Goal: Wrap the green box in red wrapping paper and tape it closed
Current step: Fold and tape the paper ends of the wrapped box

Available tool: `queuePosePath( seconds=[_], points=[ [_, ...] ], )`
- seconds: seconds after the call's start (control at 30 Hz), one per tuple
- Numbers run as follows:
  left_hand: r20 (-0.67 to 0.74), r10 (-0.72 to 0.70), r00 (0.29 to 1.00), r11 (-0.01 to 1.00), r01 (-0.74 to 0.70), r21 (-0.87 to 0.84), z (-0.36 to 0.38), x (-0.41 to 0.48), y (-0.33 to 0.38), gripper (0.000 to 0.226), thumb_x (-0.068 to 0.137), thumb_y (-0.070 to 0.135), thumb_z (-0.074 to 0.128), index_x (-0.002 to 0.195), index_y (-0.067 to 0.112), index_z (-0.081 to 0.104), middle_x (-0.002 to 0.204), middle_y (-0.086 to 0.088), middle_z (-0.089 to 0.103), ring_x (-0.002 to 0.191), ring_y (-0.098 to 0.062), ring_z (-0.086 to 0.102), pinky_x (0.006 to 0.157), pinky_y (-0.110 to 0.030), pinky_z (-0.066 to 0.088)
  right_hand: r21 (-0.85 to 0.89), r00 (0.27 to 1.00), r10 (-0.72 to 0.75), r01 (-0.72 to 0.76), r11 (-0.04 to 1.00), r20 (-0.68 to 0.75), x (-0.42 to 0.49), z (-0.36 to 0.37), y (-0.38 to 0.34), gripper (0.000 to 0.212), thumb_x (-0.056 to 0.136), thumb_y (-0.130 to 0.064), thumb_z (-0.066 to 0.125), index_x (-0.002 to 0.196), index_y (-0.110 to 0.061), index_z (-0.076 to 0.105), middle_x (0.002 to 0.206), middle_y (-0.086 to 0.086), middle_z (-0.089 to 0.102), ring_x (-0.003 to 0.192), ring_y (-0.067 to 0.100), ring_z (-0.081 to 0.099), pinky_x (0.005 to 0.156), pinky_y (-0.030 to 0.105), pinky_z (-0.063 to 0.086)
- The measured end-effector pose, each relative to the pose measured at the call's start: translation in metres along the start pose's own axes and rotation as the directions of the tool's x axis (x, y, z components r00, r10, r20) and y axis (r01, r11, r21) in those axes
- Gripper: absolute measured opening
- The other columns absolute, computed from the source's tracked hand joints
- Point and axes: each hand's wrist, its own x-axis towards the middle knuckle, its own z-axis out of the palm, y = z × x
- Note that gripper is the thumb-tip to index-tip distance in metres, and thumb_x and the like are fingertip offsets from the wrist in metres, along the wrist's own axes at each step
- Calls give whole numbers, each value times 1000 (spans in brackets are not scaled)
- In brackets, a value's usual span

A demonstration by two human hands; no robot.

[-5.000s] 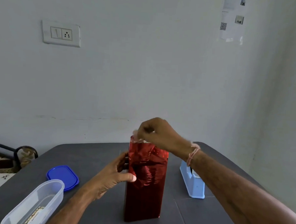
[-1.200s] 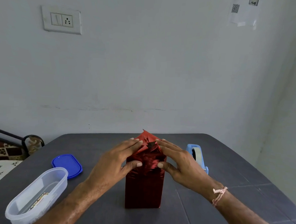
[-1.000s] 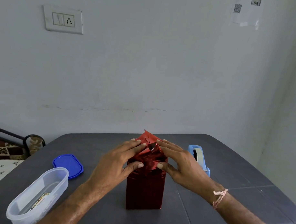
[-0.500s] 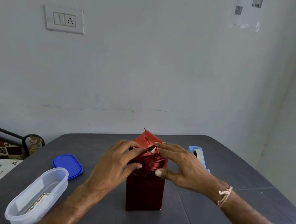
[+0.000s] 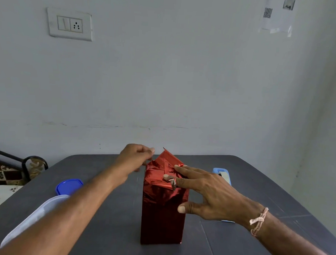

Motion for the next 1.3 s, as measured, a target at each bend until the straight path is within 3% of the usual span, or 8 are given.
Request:
queuePosePath(
  seconds=[0.1,0.23,0.33,0.57,0.77,0.9,1.07,1.3],
  points=[
    [204,-209,956,977,212,7,2,27,7,38,90,47,74,105,12,79,106,-8,78,100,-21,70,74,-31,57,-2,1000,8,-8,1000,16,-2,-1,-1,76,87,-77,54,154,-50,31,168,-17,13,154,4,14,111,31,25],
    [277,-201,939,977,212,-10,9,42,18,29,90,36,76,111,16,78,107,-7,76,97,-19,68,79,-33,55,-7,999,-2,2,1000,38,-3,-1,-1,78,85,-80,51,154,-54,24,168,-19,8,154,2,9,111,28,17],
    [282,-162,946,986,169,0,12,48,23,27,88,28,80,113,16,77,101,-2,77,91,-15,68,82,-33,53,7,999,8,-8,1000,41,-2,-1,0,79,85,-81,52,154,-54,25,168,-18,10,155,2,9,119,36,25],
    [283,15,959,999,-23,28,10,54,33,23,89,11,78,112,12,75,85,-1,75,79,-8,70,66,-22,54,23,998,7,-9,1000,57,-1,-1,2,80,83,-84,50,154,-54,25,168,-19,9,155,3,8,121,42,28],
    [233,78,969,997,-70,-45,7,55,37,22,88,11,79,109,16,75,95,-4,80,86,-11,72,76,-28,53,34,999,6,-8,999,49,-1,-1,3,81,83,-84,51,154,-53,26,168,-19,11,155,3,10,121,43,32],
    [102,51,994,990,-37,-133,3,57,35,18,96,18,72,114,17,72,107,-3,79,92,-15,73,75,-29,56,43,999,4,-6,999,46,-1,-1,2,81,84,-84,50,154,-52,26,168,-18,11,155,3,10,121,44,32],
    [307,-77,949,989,112,-97,4,53,29,27,92,24,75,118,17,74,108,-7,76,86,-14,70,74,-28,58,48,999,8,-10,999,37,-3,-1,2,82,83,-84,51,154,-53,27,167,-19,11,155,2,10,121,45,34],
    [303,-48,952,985,96,-146,10,52,36,23,92,13,70,114,15,75,108,-9,78,80,-12,70,71,-29,57,45,999,13,-15,999,51,-2,-3,0,82,83,-83,52,154,-53,26,167,-20,11,155,3,11,119,47,35]
  ],
)
